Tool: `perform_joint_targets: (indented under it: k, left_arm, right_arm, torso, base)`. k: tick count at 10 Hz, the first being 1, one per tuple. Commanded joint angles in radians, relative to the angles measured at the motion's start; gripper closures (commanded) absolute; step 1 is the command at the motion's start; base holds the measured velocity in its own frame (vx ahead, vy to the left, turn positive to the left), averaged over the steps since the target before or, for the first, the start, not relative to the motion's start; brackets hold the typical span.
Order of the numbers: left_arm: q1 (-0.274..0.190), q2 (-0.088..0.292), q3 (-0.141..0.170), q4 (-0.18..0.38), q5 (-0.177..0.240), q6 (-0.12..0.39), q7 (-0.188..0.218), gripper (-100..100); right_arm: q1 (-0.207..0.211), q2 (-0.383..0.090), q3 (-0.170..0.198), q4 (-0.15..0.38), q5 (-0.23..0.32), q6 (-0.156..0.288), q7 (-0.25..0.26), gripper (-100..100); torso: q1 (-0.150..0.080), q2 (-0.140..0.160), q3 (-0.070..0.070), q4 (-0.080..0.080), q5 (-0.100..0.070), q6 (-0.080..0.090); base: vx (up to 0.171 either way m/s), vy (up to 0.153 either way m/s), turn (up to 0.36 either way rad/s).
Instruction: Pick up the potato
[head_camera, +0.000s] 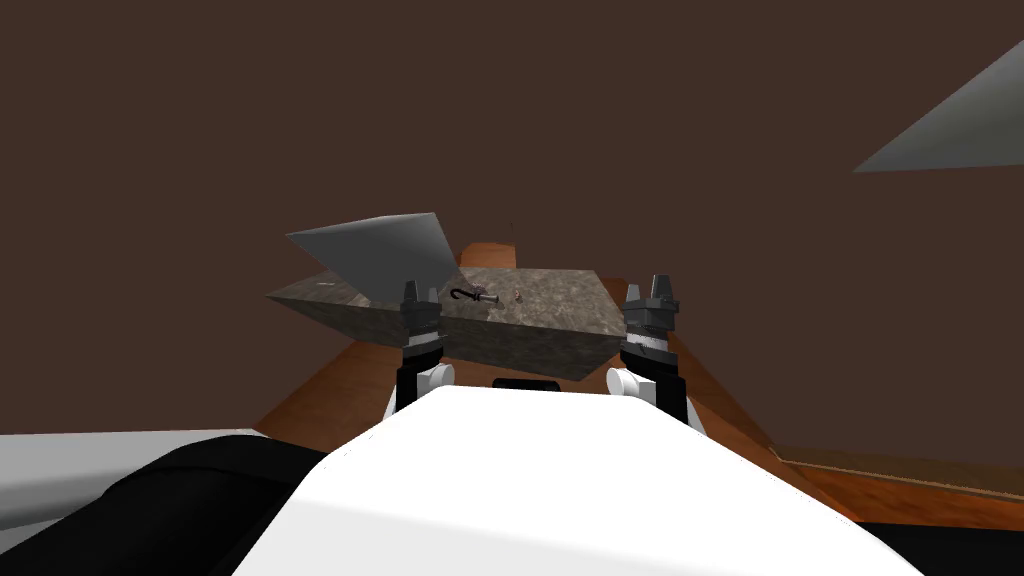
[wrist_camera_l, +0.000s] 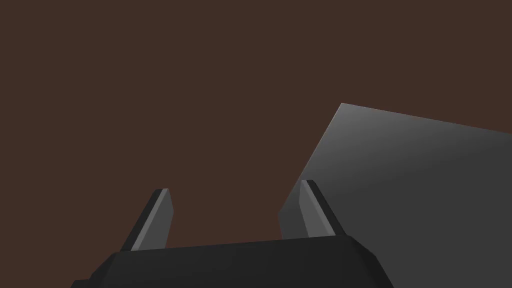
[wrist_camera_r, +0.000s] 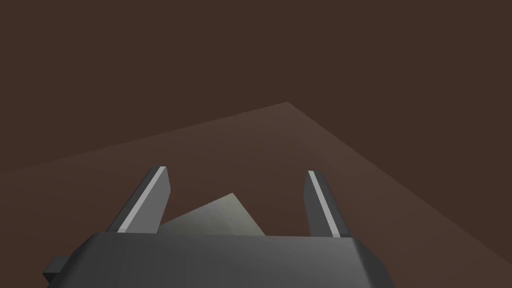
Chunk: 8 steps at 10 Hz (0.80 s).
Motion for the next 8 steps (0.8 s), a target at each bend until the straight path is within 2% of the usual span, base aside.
perform_joint_targets:
  k: [1, 3, 6, 7, 8]
  left_arm:
    - [-0.008, 0.031, -0.001, 0.009, 0.008, 0.016, -0.001, -100]
    - [-0.028, 0.081, -0.004, 0.029, 0.026, 0.052, -0.001, -100]
    - [-0.077, 0.168, -0.01, 0.073, 0.07, 0.134, -0.002, -100]
    - [-0.077, 0.179, -0.01, 0.073, 0.07, 0.138, -0.002, -100]
    - [-0.098, 0.216, -0.013, 0.09, 0.088, 0.174, -0.002, -100]
  right_arm:
    - [0.0, 0.0, 0.0, 0.0, 0.0, 0.0, 0.0, 0]
    - [0.0, 0.0, 0.0, 0.0, 0.0, 0.0, 0.0, 0]
    - [0.0, 0.0, 0.0, 0.0, 0.0, 0.0, 0.0, 0]
    - [0.0, 0.0, 0.0, 0.0, 0.0, 0.0, 0.0, 0]
    - [0.0, 0.0, 0.0, 0.0, 0.0, 0.0, 0.0, 0]
  torso:
    - [0.0, 0.0, 0.0, 0.0, 0.0, 0.0]
    - [0.001, 0.0, 0.0, 0.0, 0.0, 0.0]
    - [0.001, 0.0, 0.0, 0.0, 0.0, 0.0]
    - [0.001, 0.0, 0.0, 0.0, 0.0, 0.0]
    - [0.001, 0.0, 0.0, 0.0, 0.0, 0.0]
  base:
    - [0.0, 0.0, -0.066]
    - [-0.003, 0.006, -0.101]
    - [-0.004, 0.01, -0.14]
    - [-0.006, 0.012, -0.05]
    - [-0.005, 0.008, -0.115]
